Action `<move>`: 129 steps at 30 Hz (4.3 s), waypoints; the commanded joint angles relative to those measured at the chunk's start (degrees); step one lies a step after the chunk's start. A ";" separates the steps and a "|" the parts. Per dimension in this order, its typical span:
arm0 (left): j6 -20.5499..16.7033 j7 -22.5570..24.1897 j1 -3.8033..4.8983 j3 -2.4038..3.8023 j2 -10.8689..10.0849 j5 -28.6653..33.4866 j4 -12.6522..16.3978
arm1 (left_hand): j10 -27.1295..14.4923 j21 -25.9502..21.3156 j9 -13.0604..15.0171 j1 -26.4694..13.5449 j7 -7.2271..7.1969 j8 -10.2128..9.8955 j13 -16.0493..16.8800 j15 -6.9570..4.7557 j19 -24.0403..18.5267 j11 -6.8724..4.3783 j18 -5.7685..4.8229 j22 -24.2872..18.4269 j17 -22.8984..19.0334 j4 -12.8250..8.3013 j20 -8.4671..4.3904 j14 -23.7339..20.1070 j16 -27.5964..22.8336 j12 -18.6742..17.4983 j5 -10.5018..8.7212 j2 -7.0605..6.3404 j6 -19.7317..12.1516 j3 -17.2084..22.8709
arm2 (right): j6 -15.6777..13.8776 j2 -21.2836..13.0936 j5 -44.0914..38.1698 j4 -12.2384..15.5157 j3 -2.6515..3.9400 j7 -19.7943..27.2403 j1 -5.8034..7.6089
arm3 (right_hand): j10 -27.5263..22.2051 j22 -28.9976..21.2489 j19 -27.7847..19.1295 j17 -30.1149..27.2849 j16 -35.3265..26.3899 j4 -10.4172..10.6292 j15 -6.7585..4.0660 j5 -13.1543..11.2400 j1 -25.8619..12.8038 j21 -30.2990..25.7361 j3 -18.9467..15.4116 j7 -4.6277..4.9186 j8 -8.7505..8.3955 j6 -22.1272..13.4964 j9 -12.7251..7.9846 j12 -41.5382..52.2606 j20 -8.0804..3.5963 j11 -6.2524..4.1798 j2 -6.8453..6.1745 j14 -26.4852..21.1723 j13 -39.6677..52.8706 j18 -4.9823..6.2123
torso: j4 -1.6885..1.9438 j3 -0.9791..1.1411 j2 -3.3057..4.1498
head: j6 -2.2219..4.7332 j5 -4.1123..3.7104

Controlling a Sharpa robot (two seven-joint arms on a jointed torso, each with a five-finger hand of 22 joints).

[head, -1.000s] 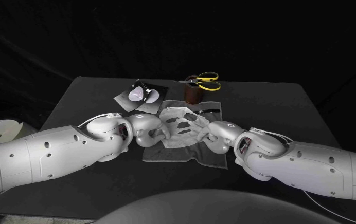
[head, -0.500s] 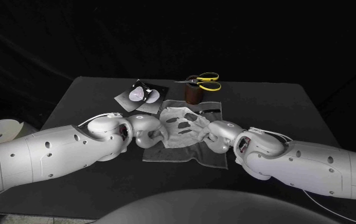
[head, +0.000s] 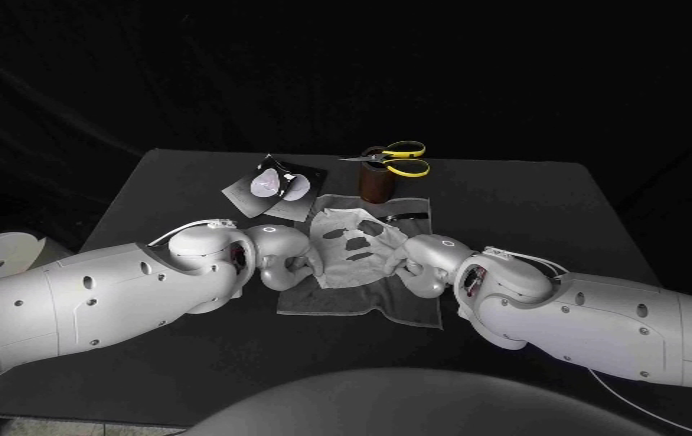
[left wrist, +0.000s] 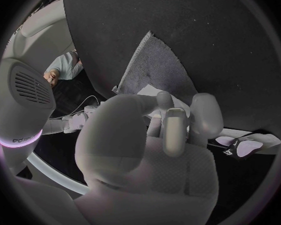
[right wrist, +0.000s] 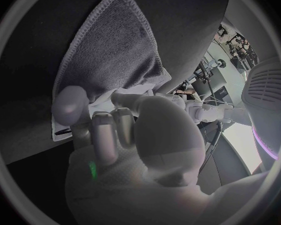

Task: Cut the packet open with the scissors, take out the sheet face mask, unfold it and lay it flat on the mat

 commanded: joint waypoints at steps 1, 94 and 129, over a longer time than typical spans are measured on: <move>2.76 -1.24 -0.15 -0.23 -0.92 -0.92 0.42 | -0.15 -0.11 0.39 -1.13 0.59 0.76 -0.10 0.36 -0.13 0.44 -0.79 1.22 5.16 -0.29 0.19 1.85 0.00 -0.22 0.20 -0.07 1.25 0.34 | 1.96 -0.18 -0.51 -0.44 -0.18 -2.16 -0.19 | 2.62 6.99 0.15 13.38 0.19 0.05 -0.34 -0.36 -0.63 0.06 0.41 0.12 -0.25 -0.12 -0.08 -0.08 -0.44 -0.26 -0.09 5.62 8.75 0.38 | 0.03 0.01 0.01 | 0.00 -0.06; 1.98 2.99 -0.26 -0.32 0.52 2.36 -2.93 | -7.04 -3.29 -0.11 -2.26 2.29 1.85 -6.40 1.99 -2.59 2.25 0.05 -1.16 2.28 -1.97 1.77 0.10 -1.53 -5.67 0.19 -0.03 2.99 2.00 | 3.79 0.35 -0.67 -1.28 -0.17 -4.05 -0.24 | 2.67 7.02 0.16 13.42 0.22 0.04 -0.20 -0.40 -1.21 0.25 0.72 0.24 -0.20 0.08 -0.13 0.03 -0.40 -0.08 -0.15 5.63 8.84 0.31 | -0.02 0.02 0.03 | 0.00 -0.24; -17.19 15.68 -0.50 -0.33 -3.31 10.99 -0.70 | -6.94 -8.65 2.91 1.25 2.17 7.64 -10.12 2.19 -6.29 2.44 1.28 -5.14 -4.77 -7.69 2.04 -3.71 -5.37 -10.17 0.15 -8.04 5.81 -5.95 | 3.94 0.55 -0.54 -1.78 -0.18 -4.10 -0.26 | 2.58 6.97 0.10 13.27 0.11 -0.02 -0.12 -0.41 -1.56 0.07 0.93 0.31 -0.20 0.15 -0.16 -0.20 -0.36 0.01 -0.16 5.59 8.68 0.33 | -0.09 0.05 0.07 | 0.00 -0.14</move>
